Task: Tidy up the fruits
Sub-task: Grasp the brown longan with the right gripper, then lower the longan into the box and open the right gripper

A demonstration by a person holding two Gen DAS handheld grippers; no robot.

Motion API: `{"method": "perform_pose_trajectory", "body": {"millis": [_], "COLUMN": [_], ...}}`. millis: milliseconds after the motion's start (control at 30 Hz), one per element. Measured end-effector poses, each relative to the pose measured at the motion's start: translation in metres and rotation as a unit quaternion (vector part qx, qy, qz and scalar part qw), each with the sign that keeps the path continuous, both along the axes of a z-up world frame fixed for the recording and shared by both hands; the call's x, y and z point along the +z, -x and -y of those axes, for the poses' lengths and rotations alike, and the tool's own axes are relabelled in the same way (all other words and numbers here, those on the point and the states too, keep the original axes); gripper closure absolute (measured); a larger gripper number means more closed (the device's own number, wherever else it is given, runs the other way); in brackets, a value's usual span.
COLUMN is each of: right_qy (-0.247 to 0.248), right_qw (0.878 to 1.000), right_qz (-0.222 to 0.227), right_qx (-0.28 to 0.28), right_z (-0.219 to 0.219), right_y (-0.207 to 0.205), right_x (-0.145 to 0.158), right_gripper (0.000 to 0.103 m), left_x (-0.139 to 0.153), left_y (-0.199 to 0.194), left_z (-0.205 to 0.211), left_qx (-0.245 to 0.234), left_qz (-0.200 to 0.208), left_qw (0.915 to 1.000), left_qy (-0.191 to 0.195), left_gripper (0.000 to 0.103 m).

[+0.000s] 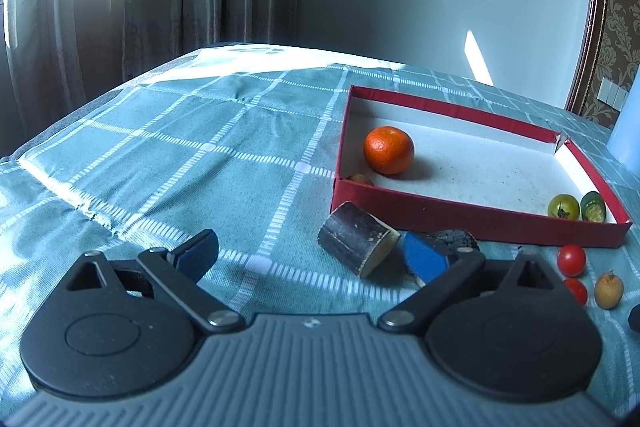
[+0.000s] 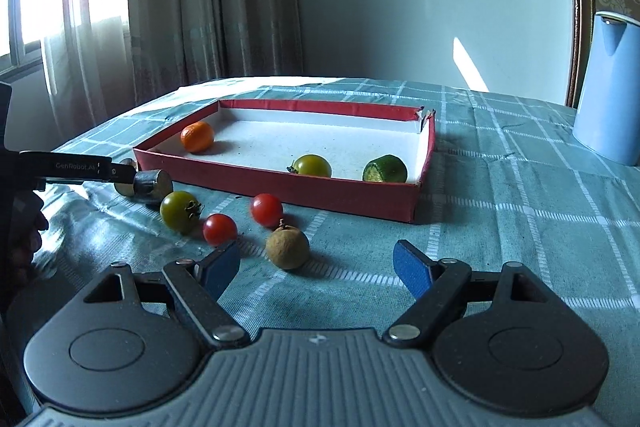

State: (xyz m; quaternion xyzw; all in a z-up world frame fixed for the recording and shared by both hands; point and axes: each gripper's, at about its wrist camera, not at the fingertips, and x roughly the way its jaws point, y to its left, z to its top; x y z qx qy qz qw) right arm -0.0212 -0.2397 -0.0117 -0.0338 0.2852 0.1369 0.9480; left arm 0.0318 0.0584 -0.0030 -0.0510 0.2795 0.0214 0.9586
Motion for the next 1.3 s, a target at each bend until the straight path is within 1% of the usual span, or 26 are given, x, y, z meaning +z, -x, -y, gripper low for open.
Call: {"method": "perform_pose_trajectory", "body": {"millis": [100, 133, 200, 300, 333, 400, 433, 500, 533, 600, 667, 733, 833, 900, 967, 1100, 1300], "right_qy": [0.017, 0.022, 0.031, 0.036, 0.038, 0.044, 0.045, 0.047, 0.051, 0.053, 0.042, 0.024, 0.011, 0.011, 0.012, 0.015, 0.001], "right_qw": [1.0, 1.0, 0.999, 0.999, 0.999, 0.998, 0.998, 0.997, 0.997, 0.997, 0.998, 0.999, 1.0, 0.999, 0.999, 0.999, 0.999], "right_qz": [0.002, -0.001, -0.007, -0.019, -0.023, -0.03, -0.035, -0.041, -0.038, -0.032, -0.023, 0.0, 0.027, 0.036, 0.038, 0.029, 0.01], "right_qx": [0.011, 0.015, 0.017, 0.03, 0.031, 0.03, 0.033, 0.038, 0.04, 0.038, 0.035, 0.023, 0.004, -0.005, -0.015, -0.027, -0.036], "right_z": [-0.009, -0.011, -0.015, -0.02, -0.021, -0.023, -0.024, -0.026, -0.028, -0.029, -0.026, -0.021, -0.013, -0.01, -0.007, -0.004, 0.001], "right_y": [-0.003, -0.005, -0.011, -0.019, -0.022, -0.027, -0.03, -0.033, -0.032, -0.029, -0.028, -0.029, -0.04, -0.049, -0.061, -0.079, -0.092], "right_x": [-0.001, -0.001, -0.002, -0.005, -0.005, -0.007, -0.009, -0.01, -0.01, -0.009, -0.004, 0.007, 0.024, 0.029, 0.028, 0.018, 0.0], "right_gripper": [0.02, 0.024, 0.027, 0.042, 0.044, 0.059, 0.062, 0.073, 0.076, 0.076, 0.076, 0.076, 0.076, 0.076, 0.076, 0.076, 0.076], "left_x": [0.0, 0.0, -0.001, 0.0, 0.0, 0.0, 0.0, 0.0, 0.0, 0.0, 0.0, 0.0, 0.0, 0.0, 0.0, 0.0, 0.0], "left_y": [0.0, 0.0, -0.001, -0.001, -0.001, -0.001, -0.001, -0.001, -0.001, -0.001, -0.001, -0.001, 0.0, 0.0, 0.0, -0.001, -0.001], "left_z": [0.0, 0.0, 0.0, 0.0, 0.001, 0.001, 0.002, 0.001, 0.001, 0.001, 0.002, 0.002, 0.003, 0.003, 0.004, 0.004, 0.005], "left_qx": [-0.001, -0.001, -0.001, -0.002, -0.002, -0.002, -0.002, -0.002, -0.002, -0.003, -0.004, -0.004, -0.007, -0.006, -0.006, -0.004, -0.004], "left_qz": [0.0, -0.001, -0.002, -0.003, -0.003, -0.003, -0.004, -0.004, -0.005, -0.005, -0.004, -0.003, -0.001, -0.001, -0.001, -0.002, -0.004], "left_qw": [1.0, 1.0, 1.0, 1.0, 1.0, 1.0, 1.0, 1.0, 1.0, 1.0, 1.0, 1.0, 0.9999, 0.9999, 0.9999, 0.9999, 0.9998], "left_qy": [-0.001, -0.001, -0.001, -0.002, -0.003, -0.004, -0.004, -0.003, -0.003, -0.003, -0.005, -0.006, -0.007, -0.009, -0.011, -0.015, -0.02], "left_gripper": [0.004, 0.004, 0.004, 0.004, 0.004, 0.004, 0.004, 0.004, 0.004, 0.004, 0.004, 0.004, 0.004, 0.004, 0.004, 0.004, 0.004]}}
